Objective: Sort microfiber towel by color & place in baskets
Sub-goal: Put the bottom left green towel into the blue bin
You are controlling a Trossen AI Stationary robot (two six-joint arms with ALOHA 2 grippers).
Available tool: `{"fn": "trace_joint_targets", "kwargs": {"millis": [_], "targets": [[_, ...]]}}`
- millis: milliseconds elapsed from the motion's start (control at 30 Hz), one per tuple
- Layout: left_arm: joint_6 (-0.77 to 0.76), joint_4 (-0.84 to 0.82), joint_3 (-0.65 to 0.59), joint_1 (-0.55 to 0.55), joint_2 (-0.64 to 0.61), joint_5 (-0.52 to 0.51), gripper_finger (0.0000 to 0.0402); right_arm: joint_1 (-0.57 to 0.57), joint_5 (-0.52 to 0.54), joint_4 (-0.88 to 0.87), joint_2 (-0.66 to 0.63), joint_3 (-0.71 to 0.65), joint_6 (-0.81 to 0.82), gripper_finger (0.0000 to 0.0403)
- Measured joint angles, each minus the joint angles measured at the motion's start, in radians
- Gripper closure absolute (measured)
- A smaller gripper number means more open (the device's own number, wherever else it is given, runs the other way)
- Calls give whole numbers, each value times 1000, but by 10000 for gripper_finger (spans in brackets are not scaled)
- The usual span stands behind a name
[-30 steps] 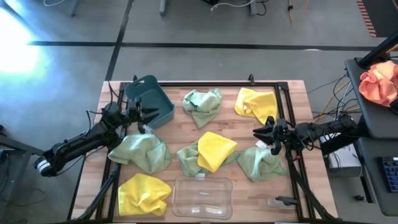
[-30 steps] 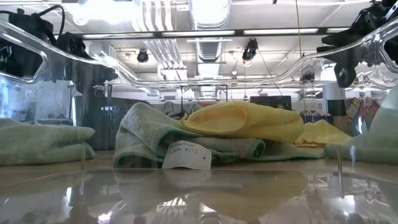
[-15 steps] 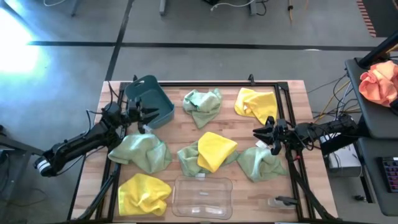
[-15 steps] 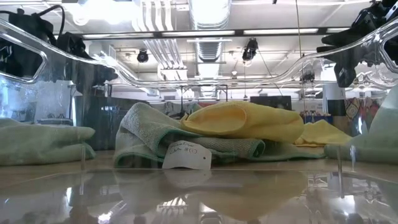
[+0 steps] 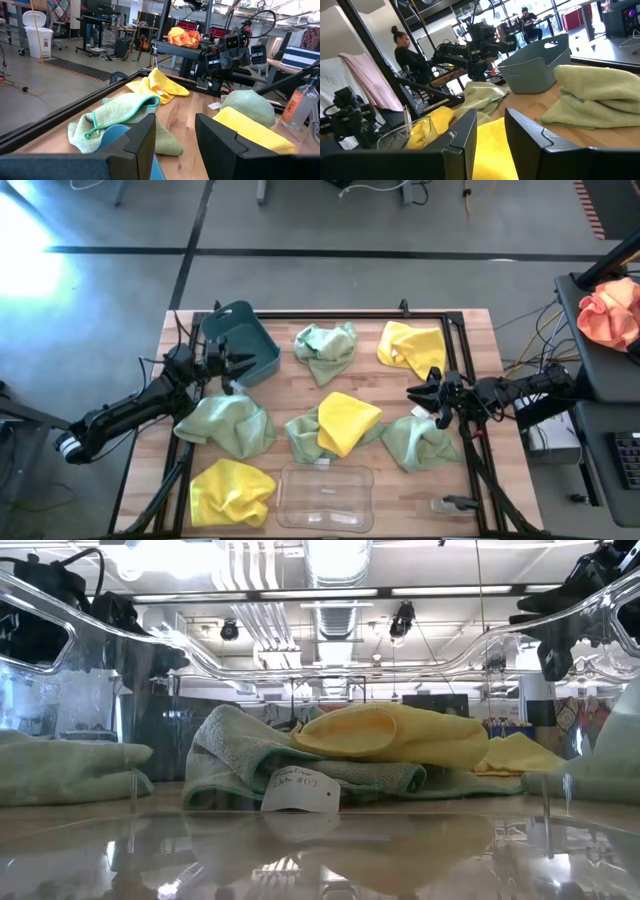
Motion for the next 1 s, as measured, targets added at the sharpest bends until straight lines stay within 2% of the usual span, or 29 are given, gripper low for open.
{"fn": "trace_joint_targets", "kwargs": {"millis": [167, 333, 567, 700, 1000], "targets": [[0, 0, 0, 0, 0, 0, 278, 0, 0, 0, 0, 0, 0, 310], [11, 9, 0, 0, 0, -51, 278, 0, 0, 0, 0, 0, 1, 310], [5, 23, 0, 0, 0, -51, 278, 0, 0, 0, 0, 0, 9, 310], [-63, 50, 0, -1, 0, -51, 278, 0, 0, 1, 0, 0, 11, 310], [-408, 230, 0, -1, 0, -49, 278, 0, 1, 82, 0, 0, 11, 310]]}}
